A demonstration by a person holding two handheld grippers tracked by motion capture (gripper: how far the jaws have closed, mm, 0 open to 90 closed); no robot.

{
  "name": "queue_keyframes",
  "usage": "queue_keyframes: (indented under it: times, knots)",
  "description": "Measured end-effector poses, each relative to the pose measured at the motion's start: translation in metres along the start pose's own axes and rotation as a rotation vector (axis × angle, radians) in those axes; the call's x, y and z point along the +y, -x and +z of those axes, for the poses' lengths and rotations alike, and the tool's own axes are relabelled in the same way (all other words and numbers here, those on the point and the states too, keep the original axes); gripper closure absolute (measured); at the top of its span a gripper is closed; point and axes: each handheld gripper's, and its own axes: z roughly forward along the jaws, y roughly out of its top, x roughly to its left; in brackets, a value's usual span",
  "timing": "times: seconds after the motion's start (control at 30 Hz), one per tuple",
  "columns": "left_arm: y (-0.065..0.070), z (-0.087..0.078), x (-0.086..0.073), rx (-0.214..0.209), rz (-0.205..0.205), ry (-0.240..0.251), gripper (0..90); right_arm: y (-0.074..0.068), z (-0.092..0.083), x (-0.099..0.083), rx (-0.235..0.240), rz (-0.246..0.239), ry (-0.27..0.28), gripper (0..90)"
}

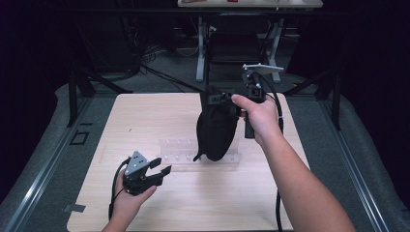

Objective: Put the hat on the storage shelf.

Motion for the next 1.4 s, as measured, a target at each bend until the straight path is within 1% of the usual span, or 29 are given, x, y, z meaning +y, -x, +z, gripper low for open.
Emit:
queue_keyframes:
  times: [0.13, 0.3, 0.5, 0.67, 0.77, 0.9, 1.07, 1.1, 1.13, 1.23, 1.3, 1.4]
  knots:
    - [0.009, 0.008, 0.012, -0.023, 0.013, 0.009, 52.9, 0.000, 0.006, 0.000, 0.018, 0.003, -0.005, 87.9]
    - [0.017, 0.017, 0.023, -0.047, 0.041, 0.028, 54.2, -0.001, 0.010, 0.000, 0.026, 0.003, 0.001, 87.9]
    - [0.028, 0.025, 0.031, -0.070, 0.071, 0.018, 56.0, 0.001, 0.013, 0.000, 0.038, 0.013, 0.005, 87.7]
    - [0.035, 0.031, 0.034, -0.086, 0.082, 0.007, 60.5, 0.000, 0.013, 0.000, 0.039, 0.013, 0.005, 87.5]
    - [0.039, 0.035, 0.035, -0.083, 0.086, 0.000, 61.5, 0.000, 0.014, -0.001, 0.039, 0.016, 0.010, 87.5]
    - [0.044, 0.041, 0.035, -0.065, 0.100, -0.013, 65.1, 0.000, 0.015, -0.001, 0.037, 0.017, 0.012, 87.4]
    - [0.048, 0.046, 0.035, -0.049, 0.138, -0.033, 76.9, -0.001, 0.014, -0.001, 0.036, 0.014, 0.011, 87.2]
    - [0.049, 0.047, 0.035, -0.048, 0.141, -0.035, 79.1, -0.001, 0.014, -0.001, 0.036, 0.014, 0.012, 87.1]
    - [0.050, 0.048, 0.034, -0.042, 0.151, -0.038, 80.0, -0.001, 0.014, -0.002, 0.036, 0.014, 0.013, 87.0]
    - [0.054, 0.048, 0.034, -0.013, 0.202, -0.047, 82.1, -0.001, 0.014, -0.002, 0.039, 0.013, 0.011, 86.6]
    - [0.055, 0.047, 0.034, -0.002, 0.217, -0.050, 83.1, -0.001, 0.014, -0.003, 0.042, 0.012, 0.013, 86.0]
    - [0.055, 0.047, 0.034, 0.004, 0.229, -0.052, 83.7, -0.003, 0.014, -0.004, 0.049, 0.006, 0.013, 84.5]
